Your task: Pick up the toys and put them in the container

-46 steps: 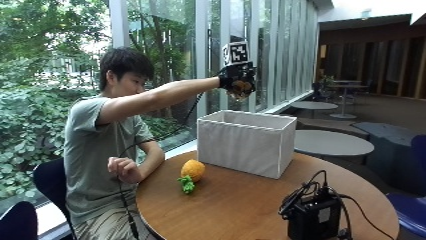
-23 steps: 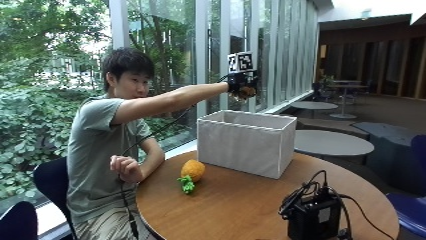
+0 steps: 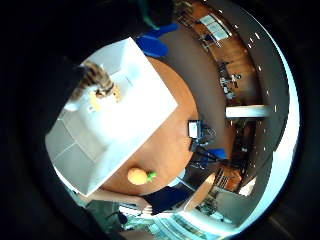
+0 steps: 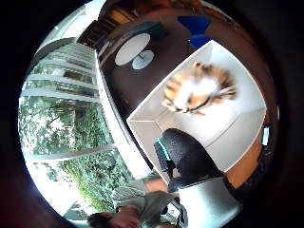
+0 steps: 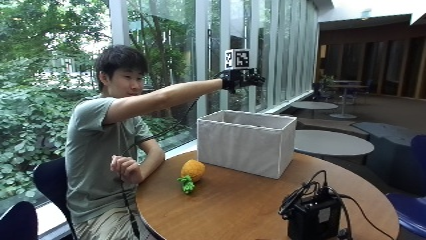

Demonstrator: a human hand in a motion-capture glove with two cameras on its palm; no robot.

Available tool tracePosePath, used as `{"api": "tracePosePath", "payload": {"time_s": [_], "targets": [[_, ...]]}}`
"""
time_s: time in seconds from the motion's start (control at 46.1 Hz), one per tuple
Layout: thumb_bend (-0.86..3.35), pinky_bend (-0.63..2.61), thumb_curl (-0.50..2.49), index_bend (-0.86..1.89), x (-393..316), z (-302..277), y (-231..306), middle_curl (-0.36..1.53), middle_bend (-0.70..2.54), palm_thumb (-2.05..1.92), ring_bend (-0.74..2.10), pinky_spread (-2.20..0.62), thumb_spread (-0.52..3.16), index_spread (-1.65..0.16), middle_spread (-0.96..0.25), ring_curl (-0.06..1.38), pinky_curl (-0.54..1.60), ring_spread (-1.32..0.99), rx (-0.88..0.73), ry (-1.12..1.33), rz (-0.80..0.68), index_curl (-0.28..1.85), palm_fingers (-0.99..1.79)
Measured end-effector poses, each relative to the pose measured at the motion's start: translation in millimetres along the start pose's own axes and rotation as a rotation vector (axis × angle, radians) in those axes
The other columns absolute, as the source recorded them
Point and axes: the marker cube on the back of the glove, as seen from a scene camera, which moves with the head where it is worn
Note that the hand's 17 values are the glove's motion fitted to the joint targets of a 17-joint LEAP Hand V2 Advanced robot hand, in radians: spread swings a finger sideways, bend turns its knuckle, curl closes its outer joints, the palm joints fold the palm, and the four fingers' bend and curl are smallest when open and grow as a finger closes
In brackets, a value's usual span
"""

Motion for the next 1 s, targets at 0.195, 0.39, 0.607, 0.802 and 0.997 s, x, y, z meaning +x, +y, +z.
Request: {"api": "tracePosePath", "payload": {"time_s": [0.195, 0.39, 0.607, 0.802, 0.997], "targets": [[-0.03, 0.94, 0.54, 0.02, 47.0, -22.8, 63.2, 0.52, 0.2, 0.07, 0.38, 0.0, 1.15, -0.23, -0.07, 0.38, 0.47, -0.08, 0.01, 0.093, 0.004, 0.55, -0.35], [-0.02, 0.84, 0.47, 0.03, 68.8, -0.8, 144.3, 0.48, 0.18, 0.04, 0.38, 0.01, 1.23, -0.21, -0.07, 0.37, 0.42, -0.08, -0.085, 0.073, 0.025, 0.41, -0.21], [-0.03, 0.82, 0.41, 0.04, 120.4, 64.9, 224.4, 0.45, 0.18, -0.02, 0.37, 0.01, 1.25, -0.21, -0.07, 0.37, 0.4, -0.07, -0.189, 0.013, 0.012, 0.31, -0.19], [-0.04, 0.86, 0.37, 0.03, 195.2, 156.1, 267.4, 0.43, 0.17, -0.05, 0.38, 0.02, 1.24, -0.19, -0.06, 0.37, 0.4, -0.05, -0.2, -0.145, 0.54, 0.23, -0.17], [-0.05, 0.96, 0.33, 0.03, 167.7, 270.1, 283.9, 0.4, 0.16, -0.06, 0.44, 0.02, 1.23, -0.18, -0.04, 0.39, 0.41, -0.04, -0.303, -0.065, 0.436, 0.18, -0.15]]}}
